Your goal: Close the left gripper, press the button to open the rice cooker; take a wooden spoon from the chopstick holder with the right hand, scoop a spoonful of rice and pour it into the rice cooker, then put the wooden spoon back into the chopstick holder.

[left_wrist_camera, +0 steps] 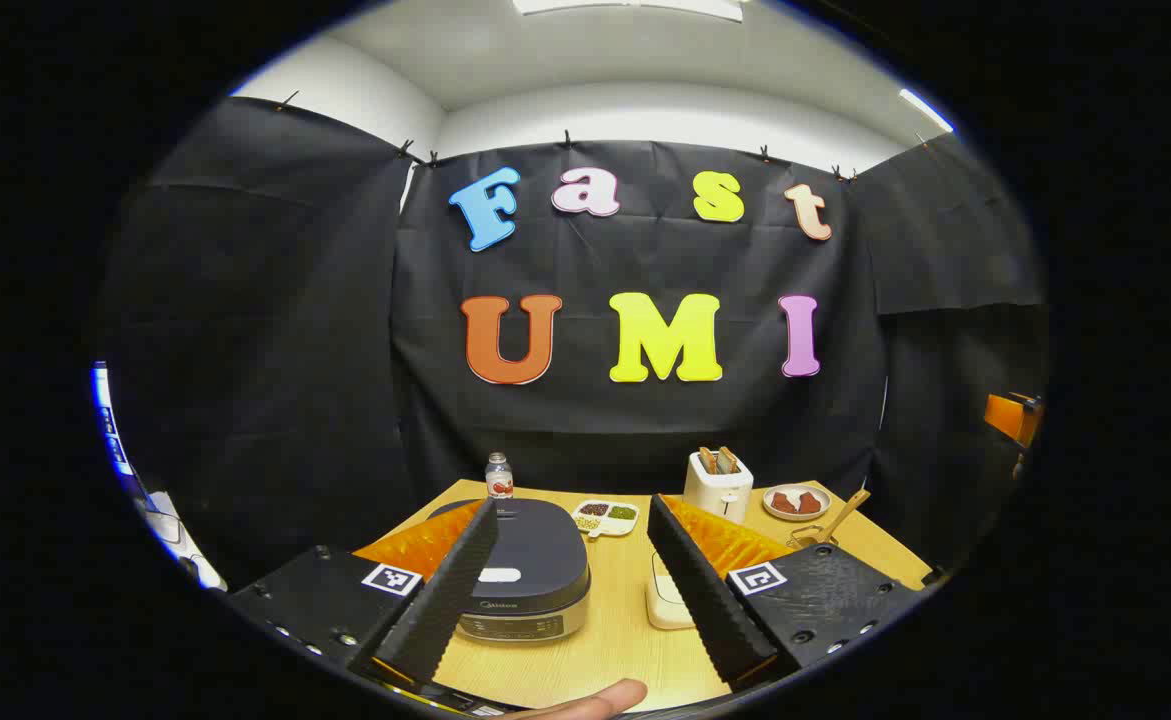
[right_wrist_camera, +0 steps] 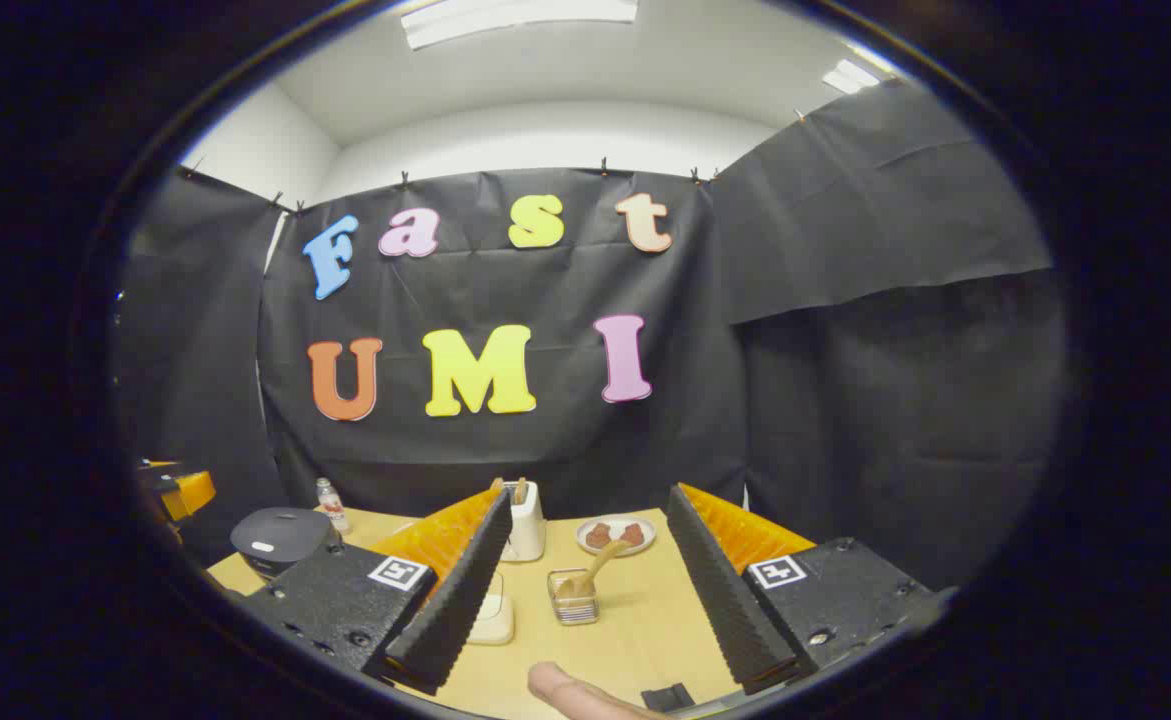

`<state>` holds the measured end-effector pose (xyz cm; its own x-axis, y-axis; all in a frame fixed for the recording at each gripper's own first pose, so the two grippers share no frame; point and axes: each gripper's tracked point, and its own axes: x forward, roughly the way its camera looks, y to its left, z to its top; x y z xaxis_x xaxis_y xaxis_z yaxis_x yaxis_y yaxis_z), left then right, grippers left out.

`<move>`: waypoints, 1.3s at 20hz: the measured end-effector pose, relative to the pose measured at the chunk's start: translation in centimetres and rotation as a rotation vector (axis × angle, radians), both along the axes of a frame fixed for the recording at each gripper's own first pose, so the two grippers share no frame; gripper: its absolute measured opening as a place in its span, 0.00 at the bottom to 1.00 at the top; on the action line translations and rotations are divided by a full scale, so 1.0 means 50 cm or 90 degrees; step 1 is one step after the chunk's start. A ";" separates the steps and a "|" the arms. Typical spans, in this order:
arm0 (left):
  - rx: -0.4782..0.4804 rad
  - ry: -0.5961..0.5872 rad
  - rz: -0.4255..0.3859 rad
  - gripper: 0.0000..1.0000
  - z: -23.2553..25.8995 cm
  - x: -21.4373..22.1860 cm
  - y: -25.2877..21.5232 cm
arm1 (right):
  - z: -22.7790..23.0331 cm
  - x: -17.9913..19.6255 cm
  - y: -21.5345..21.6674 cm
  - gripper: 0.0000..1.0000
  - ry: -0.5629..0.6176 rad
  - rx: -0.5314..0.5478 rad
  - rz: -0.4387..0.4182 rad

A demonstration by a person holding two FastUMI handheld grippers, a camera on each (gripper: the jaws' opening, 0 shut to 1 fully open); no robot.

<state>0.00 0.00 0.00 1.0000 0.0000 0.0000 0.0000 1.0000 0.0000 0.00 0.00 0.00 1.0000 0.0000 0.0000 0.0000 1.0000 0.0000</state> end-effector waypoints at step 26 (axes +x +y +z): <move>0.044 0.011 -0.016 0.67 -0.024 0.049 0.041 | -0.048 0.017 -0.013 1.00 -0.001 -0.003 0.013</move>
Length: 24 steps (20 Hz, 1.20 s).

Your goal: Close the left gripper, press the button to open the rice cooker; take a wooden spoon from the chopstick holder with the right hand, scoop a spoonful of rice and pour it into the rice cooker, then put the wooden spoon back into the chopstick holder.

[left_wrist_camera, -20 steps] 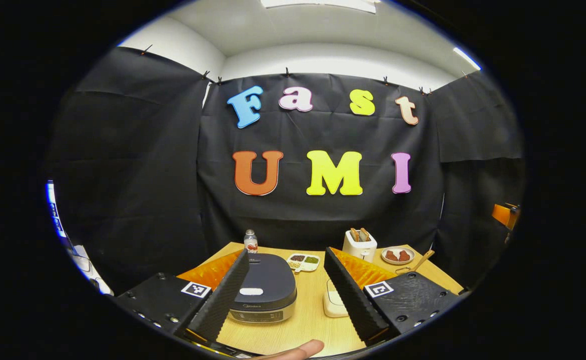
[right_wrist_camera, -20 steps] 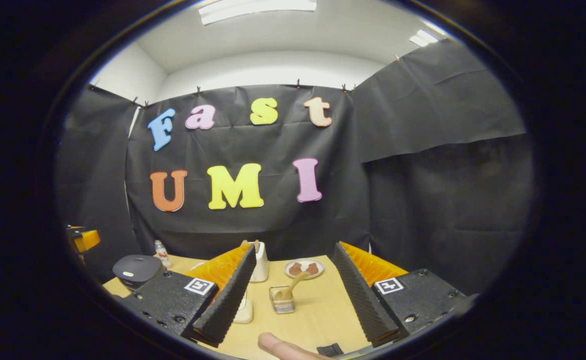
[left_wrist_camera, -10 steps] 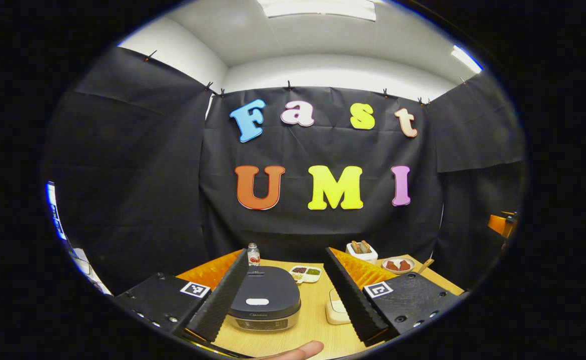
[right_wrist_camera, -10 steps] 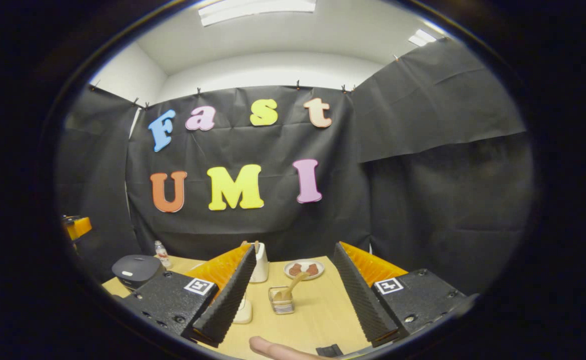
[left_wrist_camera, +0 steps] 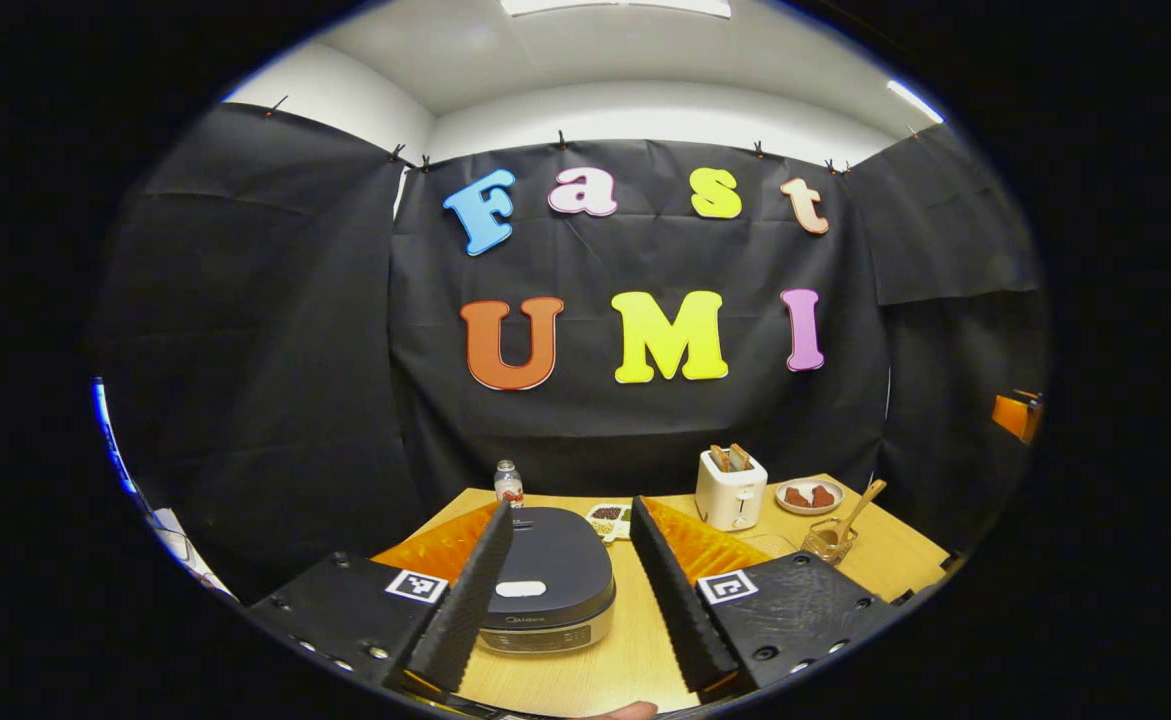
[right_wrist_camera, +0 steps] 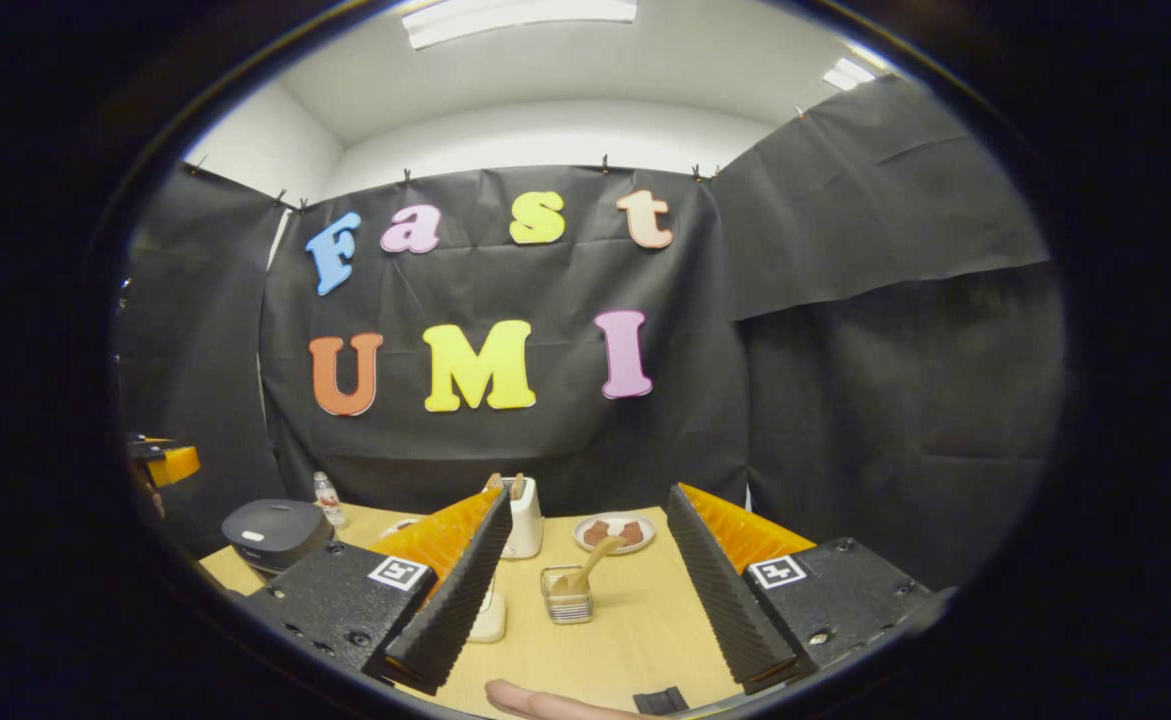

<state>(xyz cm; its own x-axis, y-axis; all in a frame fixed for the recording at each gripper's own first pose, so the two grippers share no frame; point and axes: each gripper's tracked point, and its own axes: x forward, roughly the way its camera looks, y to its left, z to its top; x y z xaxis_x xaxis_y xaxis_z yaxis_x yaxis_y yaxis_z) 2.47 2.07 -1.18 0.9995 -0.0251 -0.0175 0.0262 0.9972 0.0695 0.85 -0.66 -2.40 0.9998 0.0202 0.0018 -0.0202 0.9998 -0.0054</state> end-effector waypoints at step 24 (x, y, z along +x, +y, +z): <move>-0.037 0.291 0.107 0.01 -0.330 0.195 0.126 | -0.127 0.045 -0.046 1.00 0.059 0.022 -0.005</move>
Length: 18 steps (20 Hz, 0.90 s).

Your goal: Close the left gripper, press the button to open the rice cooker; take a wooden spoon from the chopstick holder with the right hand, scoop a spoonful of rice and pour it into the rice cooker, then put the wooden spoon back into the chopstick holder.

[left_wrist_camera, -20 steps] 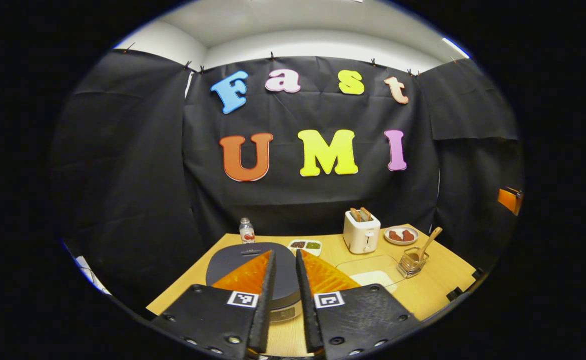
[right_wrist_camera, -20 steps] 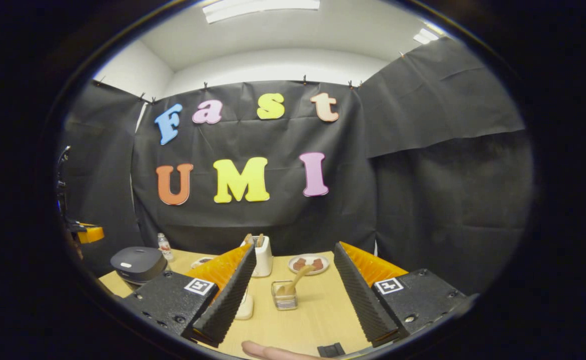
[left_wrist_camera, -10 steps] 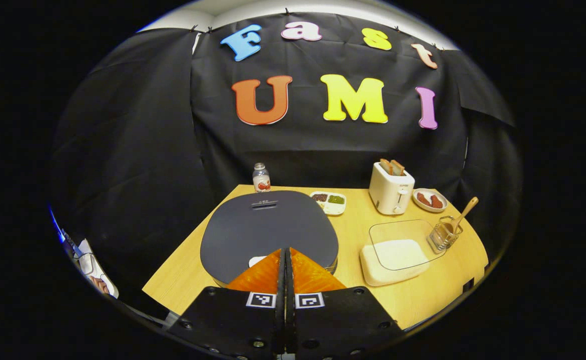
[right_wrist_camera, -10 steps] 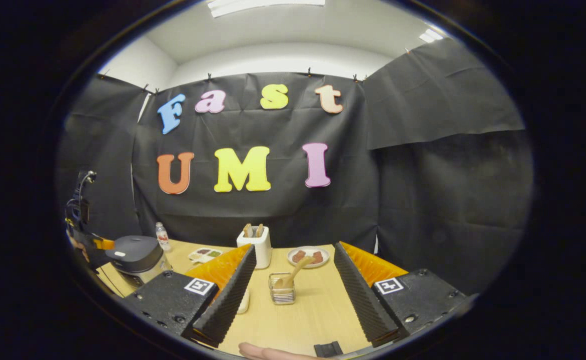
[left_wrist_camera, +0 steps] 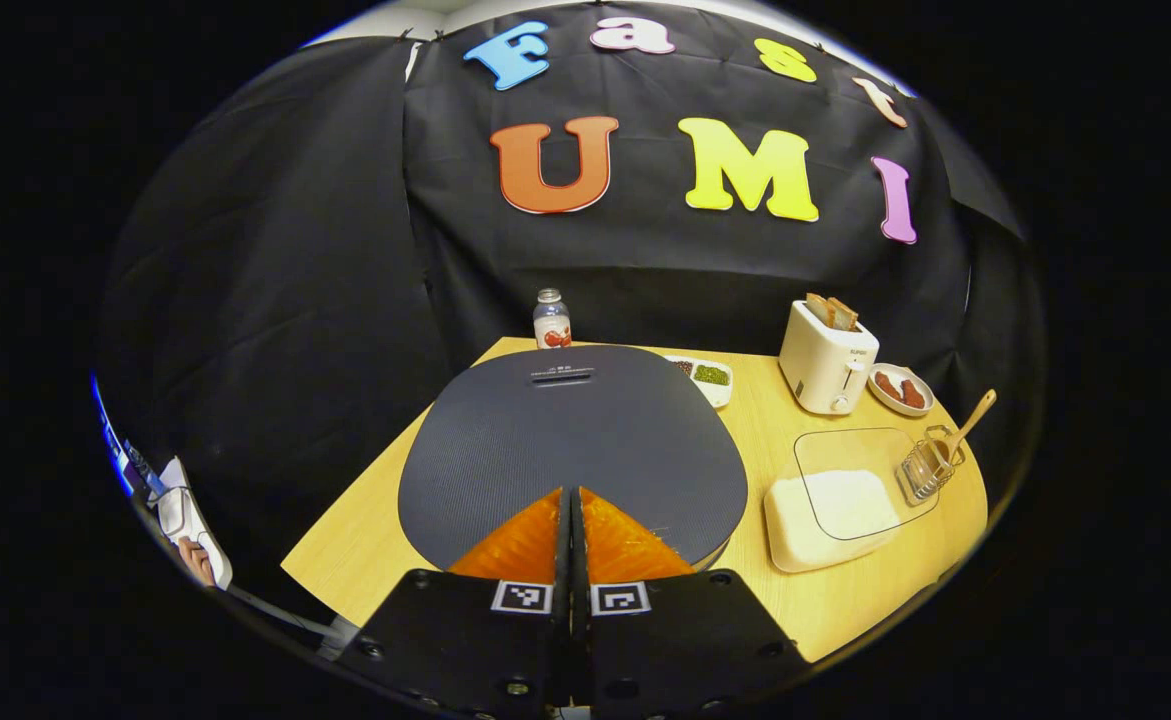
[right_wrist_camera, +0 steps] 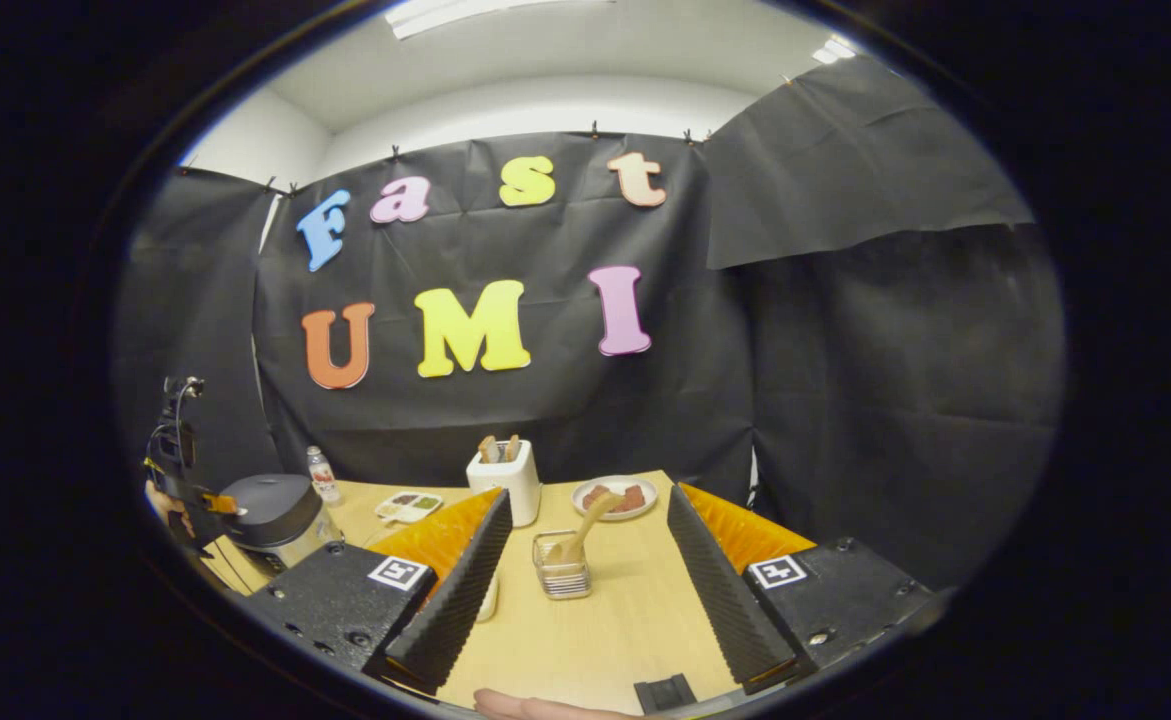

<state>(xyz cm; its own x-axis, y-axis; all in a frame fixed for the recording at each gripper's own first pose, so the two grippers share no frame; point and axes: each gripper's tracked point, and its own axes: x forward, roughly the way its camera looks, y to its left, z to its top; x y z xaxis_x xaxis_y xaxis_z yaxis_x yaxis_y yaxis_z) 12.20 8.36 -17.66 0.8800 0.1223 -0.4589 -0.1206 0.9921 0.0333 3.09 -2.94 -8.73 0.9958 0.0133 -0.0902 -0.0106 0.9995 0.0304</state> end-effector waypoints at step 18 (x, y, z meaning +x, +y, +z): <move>0.008 -0.005 0.063 0.20 0.038 -0.057 -0.007 | -0.059 0.017 -0.039 1.00 0.046 0.007 -0.024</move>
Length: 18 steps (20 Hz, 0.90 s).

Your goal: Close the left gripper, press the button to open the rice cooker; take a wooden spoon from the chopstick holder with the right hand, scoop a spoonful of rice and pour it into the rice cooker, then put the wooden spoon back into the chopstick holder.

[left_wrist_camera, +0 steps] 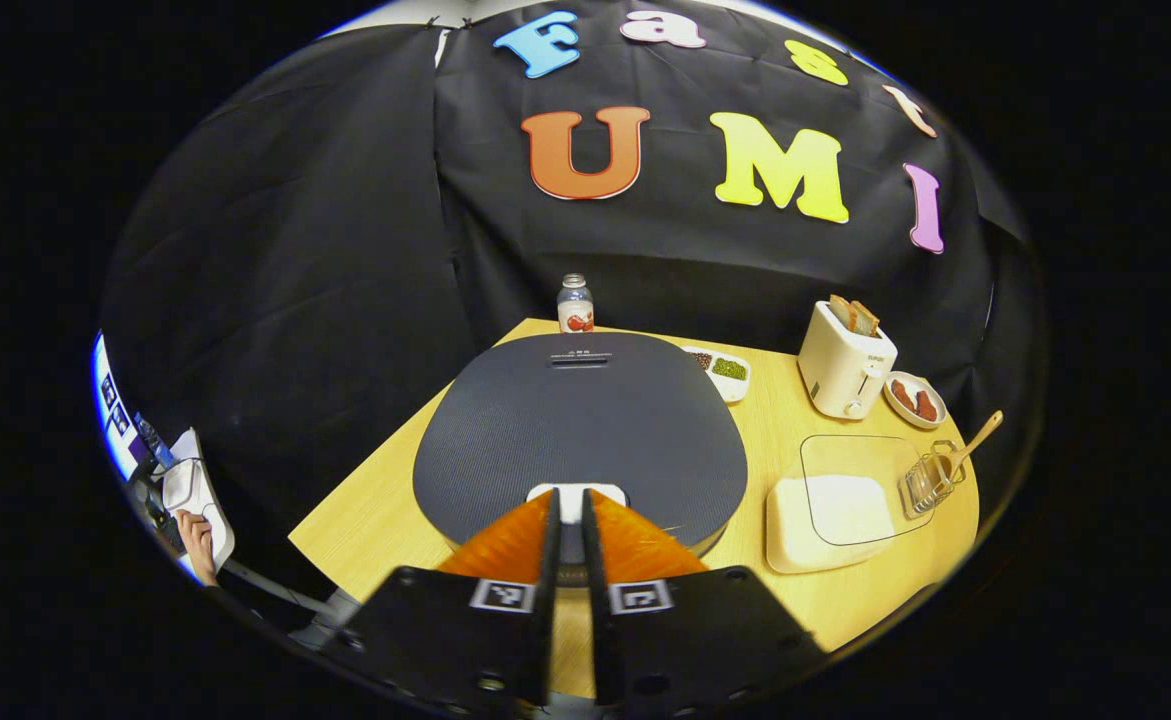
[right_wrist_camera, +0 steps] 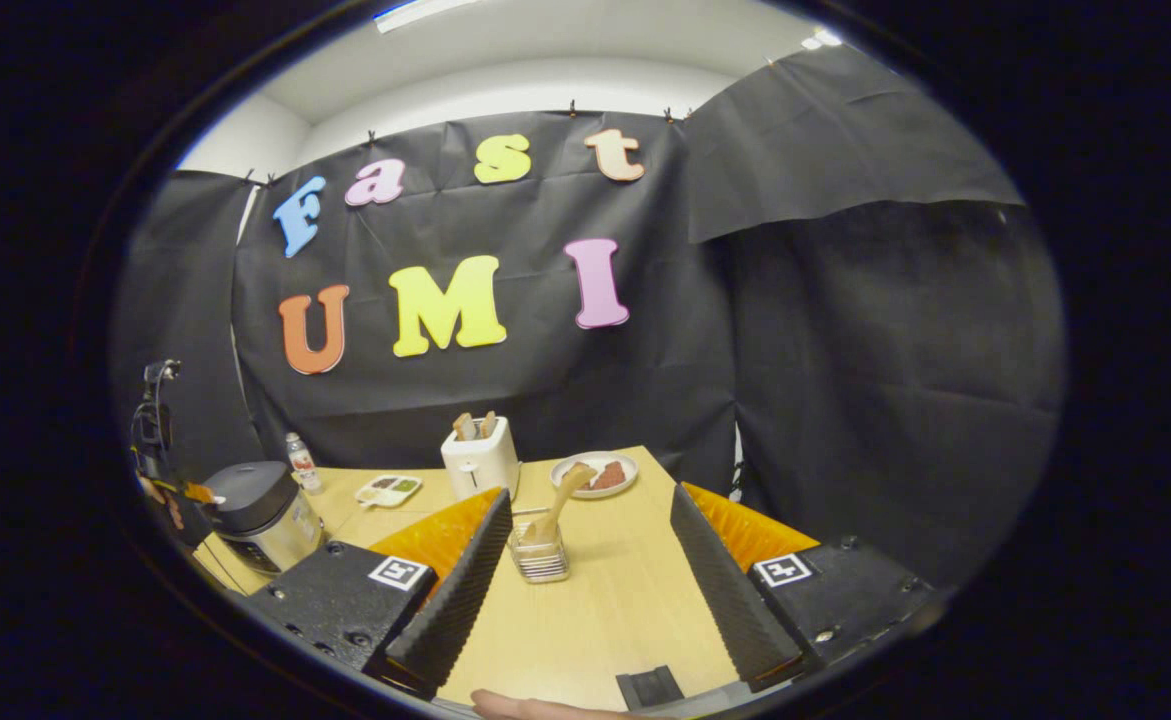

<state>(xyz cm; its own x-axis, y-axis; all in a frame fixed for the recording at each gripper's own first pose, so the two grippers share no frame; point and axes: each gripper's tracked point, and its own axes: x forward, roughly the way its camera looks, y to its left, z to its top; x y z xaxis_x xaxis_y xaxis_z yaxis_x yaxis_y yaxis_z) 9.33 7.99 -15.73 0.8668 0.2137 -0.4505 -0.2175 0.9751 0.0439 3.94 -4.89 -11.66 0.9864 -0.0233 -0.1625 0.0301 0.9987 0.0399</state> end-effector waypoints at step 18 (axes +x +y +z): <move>-0.017 -0.283 -0.053 0.95 0.102 -0.252 -0.109 | -0.122 0.170 0.040 1.00 0.017 0.011 0.048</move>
<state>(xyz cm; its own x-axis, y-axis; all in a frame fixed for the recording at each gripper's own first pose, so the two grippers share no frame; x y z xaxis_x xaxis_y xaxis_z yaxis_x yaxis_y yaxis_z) -3.28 2.51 -10.63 0.9912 0.1277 -0.0358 -0.1297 0.9896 -0.0615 12.46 -2.88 -17.75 0.9805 0.0543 -0.1888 -0.0441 0.9974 0.0577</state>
